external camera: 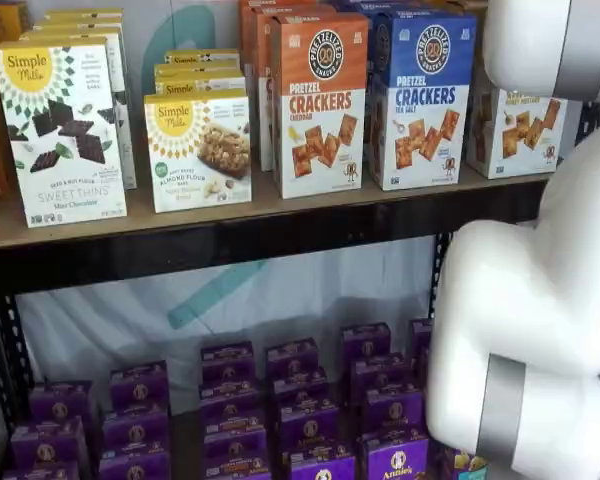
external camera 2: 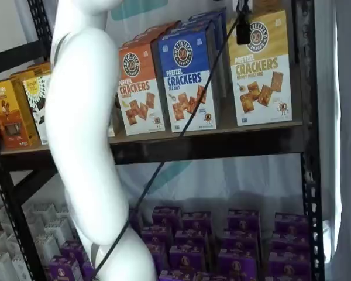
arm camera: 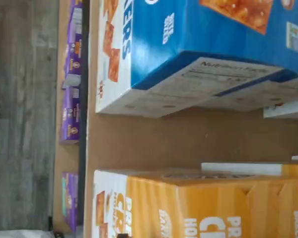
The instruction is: Retrieve the yellow and white box located on the top shelf, the sixth one from the left
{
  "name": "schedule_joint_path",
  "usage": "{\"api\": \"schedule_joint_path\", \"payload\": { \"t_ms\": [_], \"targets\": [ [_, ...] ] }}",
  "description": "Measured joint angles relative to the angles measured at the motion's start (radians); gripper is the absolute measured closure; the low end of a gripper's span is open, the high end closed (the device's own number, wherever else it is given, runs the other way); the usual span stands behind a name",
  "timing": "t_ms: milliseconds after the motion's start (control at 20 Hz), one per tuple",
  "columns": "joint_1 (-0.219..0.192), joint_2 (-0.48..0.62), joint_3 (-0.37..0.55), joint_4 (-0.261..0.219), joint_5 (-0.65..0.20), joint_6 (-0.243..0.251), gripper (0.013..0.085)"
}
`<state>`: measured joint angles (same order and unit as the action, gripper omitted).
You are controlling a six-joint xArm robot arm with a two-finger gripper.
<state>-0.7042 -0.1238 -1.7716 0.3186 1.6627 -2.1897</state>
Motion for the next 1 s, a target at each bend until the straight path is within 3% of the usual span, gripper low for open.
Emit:
{"api": "schedule_joint_path", "payload": {
  "t_ms": [400,600,1000],
  "targets": [
    [0.034,0.031,-0.057,-0.079,0.062,0.018,0.013],
    [0.063,0.052,-0.094,-0.15,0.11,0.029,0.013],
    [0.089,0.026,-0.048,-0.196,0.075,0.035,0.013]
  ]
}}
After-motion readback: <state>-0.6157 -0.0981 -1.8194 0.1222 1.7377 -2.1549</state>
